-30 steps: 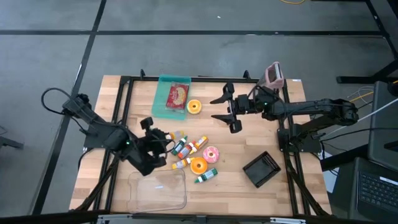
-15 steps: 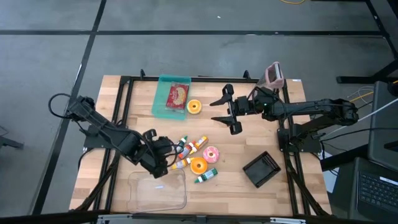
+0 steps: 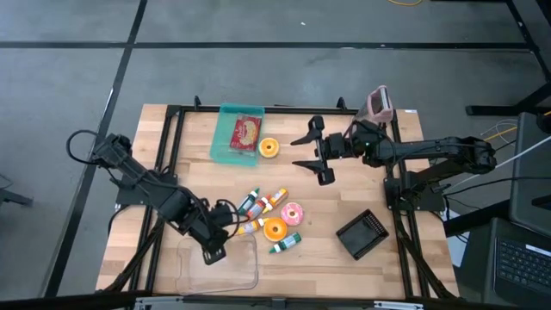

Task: Pick & Place Food Item
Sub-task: Put the top left yellow food coloring bottle into the transparent bin

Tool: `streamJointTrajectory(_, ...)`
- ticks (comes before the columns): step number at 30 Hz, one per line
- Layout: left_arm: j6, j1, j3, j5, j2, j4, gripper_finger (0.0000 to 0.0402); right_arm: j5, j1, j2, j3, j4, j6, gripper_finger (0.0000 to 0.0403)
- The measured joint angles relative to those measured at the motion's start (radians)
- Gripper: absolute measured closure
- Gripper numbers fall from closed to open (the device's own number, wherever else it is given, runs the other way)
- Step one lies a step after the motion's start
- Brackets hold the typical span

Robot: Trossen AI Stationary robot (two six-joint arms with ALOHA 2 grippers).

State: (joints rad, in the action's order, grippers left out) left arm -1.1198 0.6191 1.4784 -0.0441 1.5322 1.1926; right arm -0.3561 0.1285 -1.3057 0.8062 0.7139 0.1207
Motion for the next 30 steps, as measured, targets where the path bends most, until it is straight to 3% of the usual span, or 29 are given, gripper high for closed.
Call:
streamJointTrajectory(10,-0.241,0.129,0.0,0.004,0.075,0.109,0.0287,0.0,0.013,0.0,0.0,0.0,-0.001,0.0156)
streamJointTrajectory(17,-0.297,0.168,0.0,0.051,0.141,0.14,0.0287,-0.001,0.013,0.0,0.0,0.015,-0.001,0.0156)
streamJointTrajectory(30,-0.429,0.247,0.0,-0.075,0.195,0.171,0.0287,-0.003,0.013,0.0,0.0,0.018,-0.028,0.0156)
